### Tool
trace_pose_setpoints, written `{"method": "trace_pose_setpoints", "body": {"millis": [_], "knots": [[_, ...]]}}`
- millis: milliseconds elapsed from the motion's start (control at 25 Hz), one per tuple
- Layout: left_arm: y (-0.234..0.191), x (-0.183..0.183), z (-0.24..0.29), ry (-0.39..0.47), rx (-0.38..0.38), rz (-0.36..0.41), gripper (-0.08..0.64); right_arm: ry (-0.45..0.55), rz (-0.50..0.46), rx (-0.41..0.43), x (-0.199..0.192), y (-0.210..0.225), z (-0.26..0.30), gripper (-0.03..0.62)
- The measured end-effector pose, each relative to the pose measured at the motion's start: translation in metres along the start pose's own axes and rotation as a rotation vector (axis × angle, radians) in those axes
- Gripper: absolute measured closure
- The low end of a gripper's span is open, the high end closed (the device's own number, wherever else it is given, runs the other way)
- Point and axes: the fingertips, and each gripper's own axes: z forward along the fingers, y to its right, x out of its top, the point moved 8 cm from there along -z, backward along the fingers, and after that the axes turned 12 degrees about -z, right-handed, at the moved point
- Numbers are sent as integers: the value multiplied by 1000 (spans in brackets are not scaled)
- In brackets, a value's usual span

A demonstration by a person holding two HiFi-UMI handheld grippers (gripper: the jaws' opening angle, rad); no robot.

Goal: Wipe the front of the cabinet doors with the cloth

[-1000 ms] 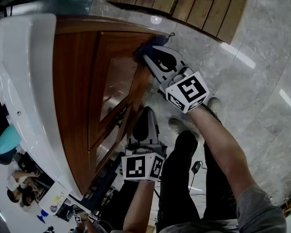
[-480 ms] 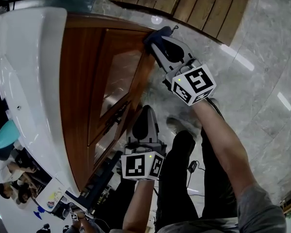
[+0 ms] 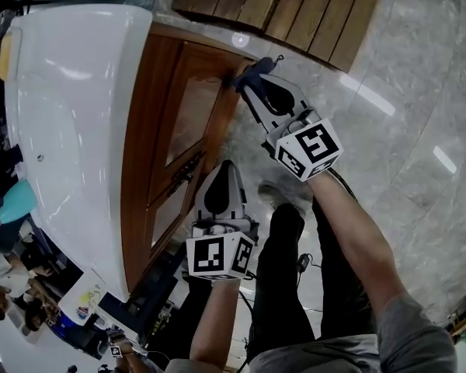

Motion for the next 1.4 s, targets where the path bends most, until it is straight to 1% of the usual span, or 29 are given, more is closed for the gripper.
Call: {"method": "trace_pose_setpoints", "body": {"millis": [200,560,720,1080,1400], "knots": [[18,28,-21,27,-44,20,552,-2,-9,-9,34,-24,-28,520],[44,76,-67,89,-84,57,552,5,-63,-5,100,-65,-74,520],[58,94,-85,114,-101,39,552,15,-71,-16,132,-79,-91,520],[91,141,-132,160,-134,66,552,18,-94,-42,208,-120,-137,520],[115,184,-187,200,-162,76,552,19,-180,-26,283,-158,-167,520]]}}
